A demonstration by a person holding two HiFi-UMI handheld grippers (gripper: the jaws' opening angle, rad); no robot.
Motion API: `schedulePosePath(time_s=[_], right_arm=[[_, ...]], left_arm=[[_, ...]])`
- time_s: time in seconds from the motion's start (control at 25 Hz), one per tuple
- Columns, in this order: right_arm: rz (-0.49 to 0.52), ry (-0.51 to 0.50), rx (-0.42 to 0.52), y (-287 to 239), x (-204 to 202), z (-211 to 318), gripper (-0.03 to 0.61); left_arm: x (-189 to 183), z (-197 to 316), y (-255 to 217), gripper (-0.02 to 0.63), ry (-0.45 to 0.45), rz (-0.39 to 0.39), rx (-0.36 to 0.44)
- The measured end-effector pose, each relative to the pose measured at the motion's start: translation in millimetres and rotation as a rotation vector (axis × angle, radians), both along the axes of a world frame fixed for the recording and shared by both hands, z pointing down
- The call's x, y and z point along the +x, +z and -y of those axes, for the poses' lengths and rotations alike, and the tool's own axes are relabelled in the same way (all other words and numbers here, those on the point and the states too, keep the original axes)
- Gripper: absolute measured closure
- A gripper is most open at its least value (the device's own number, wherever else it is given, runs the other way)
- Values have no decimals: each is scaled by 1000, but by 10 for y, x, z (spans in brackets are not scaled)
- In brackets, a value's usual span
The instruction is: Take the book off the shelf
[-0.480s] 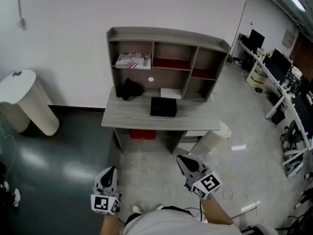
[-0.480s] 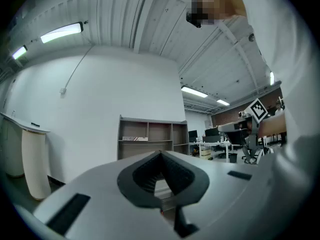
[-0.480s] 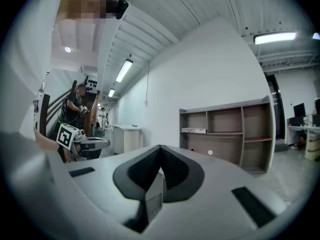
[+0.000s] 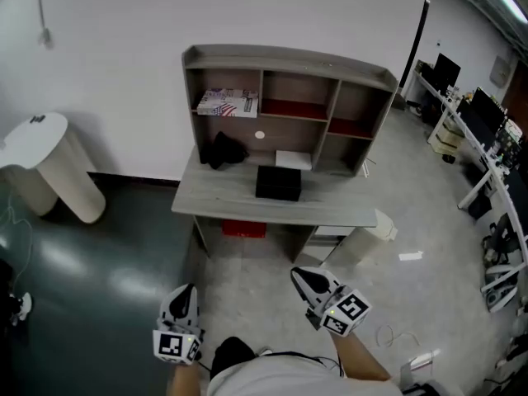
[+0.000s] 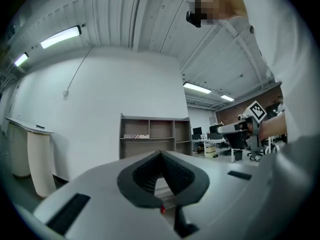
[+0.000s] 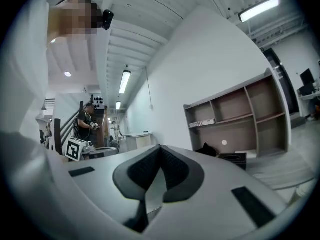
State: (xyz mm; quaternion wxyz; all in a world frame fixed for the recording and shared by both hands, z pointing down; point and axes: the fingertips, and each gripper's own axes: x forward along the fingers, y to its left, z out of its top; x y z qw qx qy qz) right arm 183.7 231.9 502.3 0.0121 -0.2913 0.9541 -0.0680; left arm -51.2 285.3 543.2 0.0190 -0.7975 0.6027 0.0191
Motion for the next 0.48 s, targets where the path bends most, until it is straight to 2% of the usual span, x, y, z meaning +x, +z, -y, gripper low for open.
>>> schedulePosePath(time_s=[0.24, 0.48], right_arm=[[-6, -64, -58, 198, -39, 97, 557], [-40, -68, -89, 337, -175, 468, 557]], left_arm=[[80, 54, 149, 597, -18, 2, -47], [34, 567, 300, 597, 16, -16, -69]])
